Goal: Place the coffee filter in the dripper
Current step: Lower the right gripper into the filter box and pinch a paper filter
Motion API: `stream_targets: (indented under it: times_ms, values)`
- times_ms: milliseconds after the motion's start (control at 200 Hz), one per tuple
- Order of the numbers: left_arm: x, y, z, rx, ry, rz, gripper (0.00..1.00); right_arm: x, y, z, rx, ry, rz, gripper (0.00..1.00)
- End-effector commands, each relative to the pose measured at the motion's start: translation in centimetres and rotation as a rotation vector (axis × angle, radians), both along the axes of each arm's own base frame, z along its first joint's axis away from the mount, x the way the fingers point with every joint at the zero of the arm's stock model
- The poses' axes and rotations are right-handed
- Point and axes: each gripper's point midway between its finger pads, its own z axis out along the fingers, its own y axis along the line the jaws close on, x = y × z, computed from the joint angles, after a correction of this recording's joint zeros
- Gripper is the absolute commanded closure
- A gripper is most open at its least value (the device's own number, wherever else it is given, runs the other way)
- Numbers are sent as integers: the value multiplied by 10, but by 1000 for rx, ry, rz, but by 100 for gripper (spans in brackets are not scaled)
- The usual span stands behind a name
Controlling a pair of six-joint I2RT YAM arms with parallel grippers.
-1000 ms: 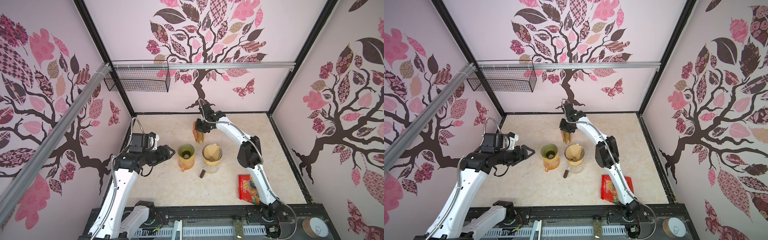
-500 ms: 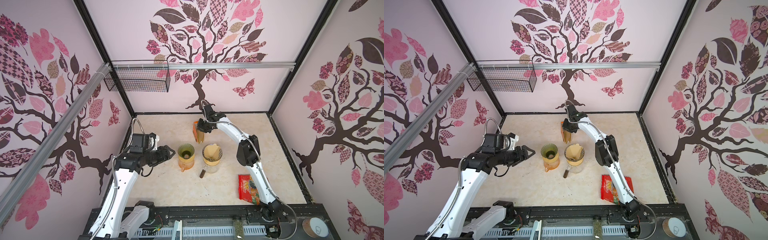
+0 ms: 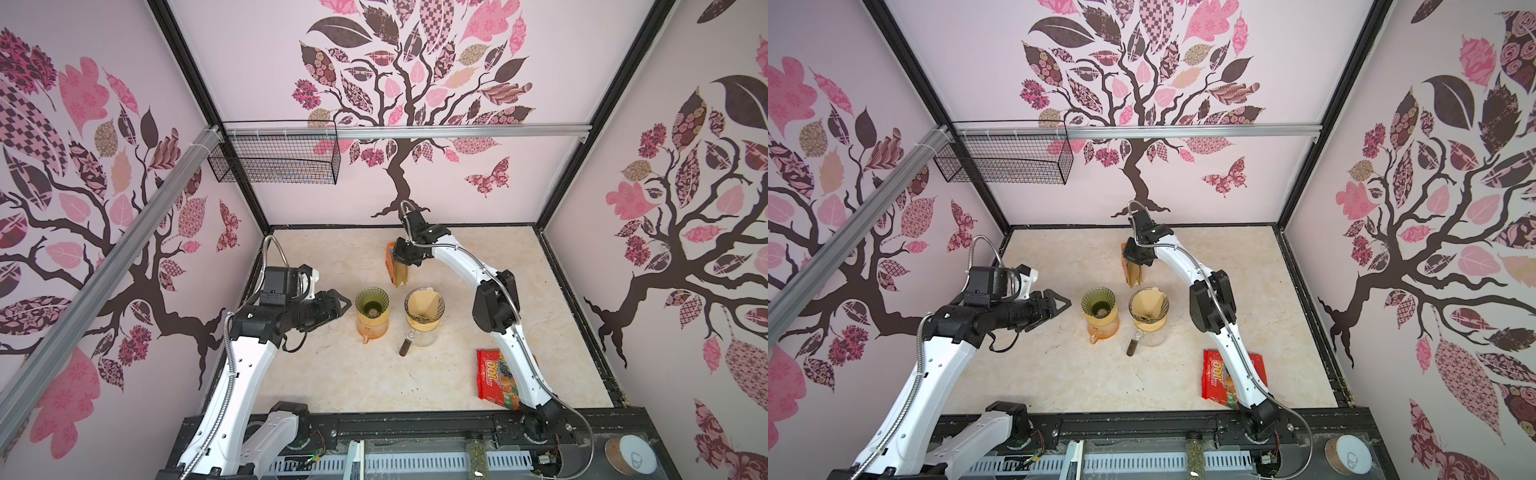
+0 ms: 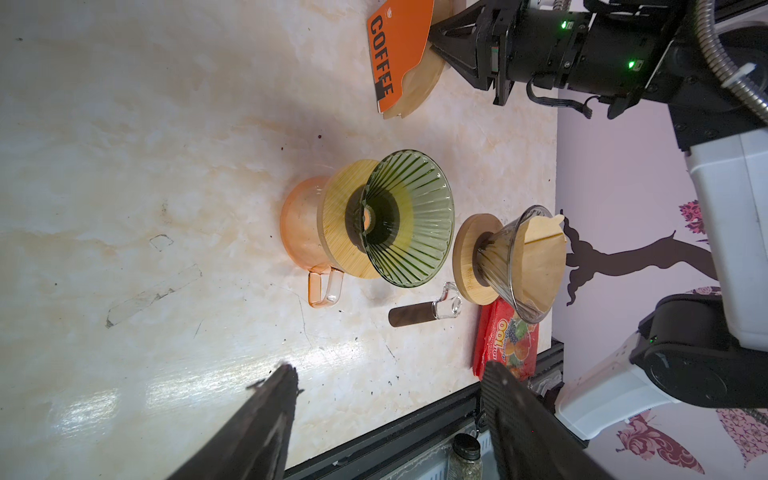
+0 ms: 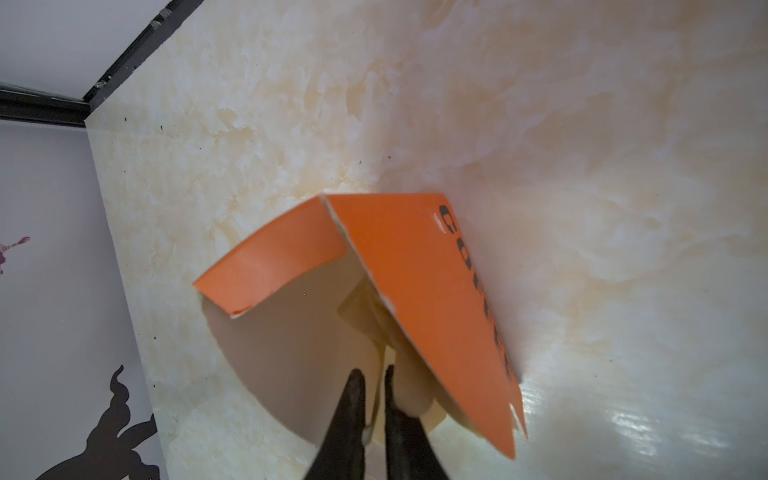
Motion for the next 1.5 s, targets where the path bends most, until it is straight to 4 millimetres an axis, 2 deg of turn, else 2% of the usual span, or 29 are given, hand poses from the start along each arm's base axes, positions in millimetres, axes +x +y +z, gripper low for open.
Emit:
stream_targets:
  times_ms: [0, 320, 445, 500, 510, 520, 600, 995, 1275, 1496]
  values:
    - [-2, 0, -5, -1, 4, -3, 27, 7, -3, -9, -21, -4, -5, 88]
    - [-4, 2, -5, 4, 3, 1, 27, 5, -6, 6, -43, -38, 17, 100]
    - [-5, 2, -7, 7, 2, 1, 27, 3, -8, 18, -49, -59, 34, 100]
    - [-6, 2, -8, 7, 3, 1, 27, 2, -10, 17, -60, -57, 42, 100]
    - [-6, 2, -8, 8, 6, 3, 26, 1, -10, 31, -49, -78, 42, 100]
    - [-7, 2, -9, 8, 7, 2, 26, 1, -10, 37, -47, -88, 43, 100]
    - [-7, 2, -10, 6, 7, 2, 27, 0, -13, 50, -51, -118, 53, 100]
    - [-7, 2, -12, 2, 4, 1, 26, -8, -20, 90, -66, -189, 85, 100]
    - [-8, 1, -9, -4, -1, 1, 27, -10, -19, 99, -60, -207, 103, 100]
    - [-10, 2, -8, -5, -3, 3, 26, -9, -13, 85, -47, -188, 130, 100]
